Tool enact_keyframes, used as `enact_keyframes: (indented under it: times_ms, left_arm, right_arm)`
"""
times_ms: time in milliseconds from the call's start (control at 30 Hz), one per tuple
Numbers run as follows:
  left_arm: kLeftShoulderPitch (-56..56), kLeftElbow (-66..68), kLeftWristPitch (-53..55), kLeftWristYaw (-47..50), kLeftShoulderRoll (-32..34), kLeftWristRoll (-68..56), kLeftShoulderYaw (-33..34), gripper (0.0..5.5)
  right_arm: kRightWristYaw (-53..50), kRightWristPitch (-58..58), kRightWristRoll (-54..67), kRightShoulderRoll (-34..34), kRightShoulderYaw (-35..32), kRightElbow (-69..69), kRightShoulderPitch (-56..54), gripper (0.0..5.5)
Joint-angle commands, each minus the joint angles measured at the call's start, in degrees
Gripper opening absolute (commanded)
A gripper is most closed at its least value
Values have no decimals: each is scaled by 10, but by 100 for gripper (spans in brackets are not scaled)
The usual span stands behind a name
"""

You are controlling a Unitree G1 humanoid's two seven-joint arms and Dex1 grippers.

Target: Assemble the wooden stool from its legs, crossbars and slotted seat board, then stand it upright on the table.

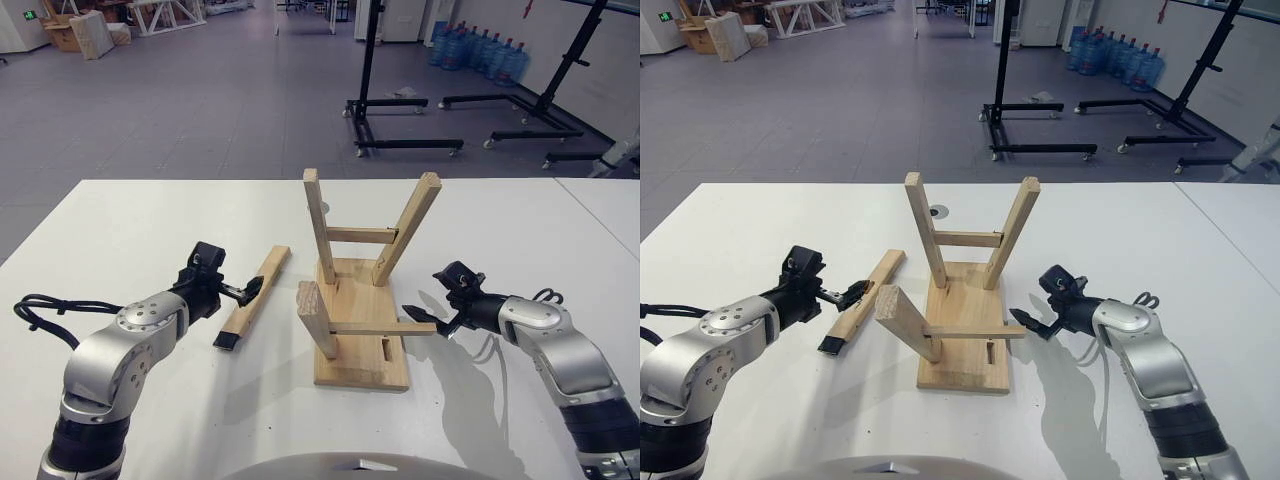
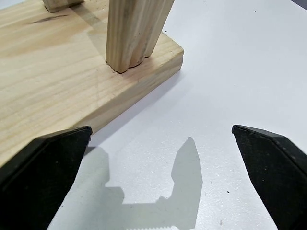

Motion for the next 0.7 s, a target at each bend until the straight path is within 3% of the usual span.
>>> enact_keyframes:
  times_ms: [33, 400, 700]
  left_arm:
    - [22, 23, -12, -3, -11, 22, -34, 539]
    - [52, 90, -52, -13, -37, 57, -55, 539]
    - [43, 117, -53, -25, -62, 55, -44, 402]
  right_arm:
    - [-5, 2, -1, 4, 9, 1, -2, 540]
    - [-8, 2, -1, 8, 19, 4, -8, 540]
    - [-11, 2, -2, 12, 21, 8, -15, 540]
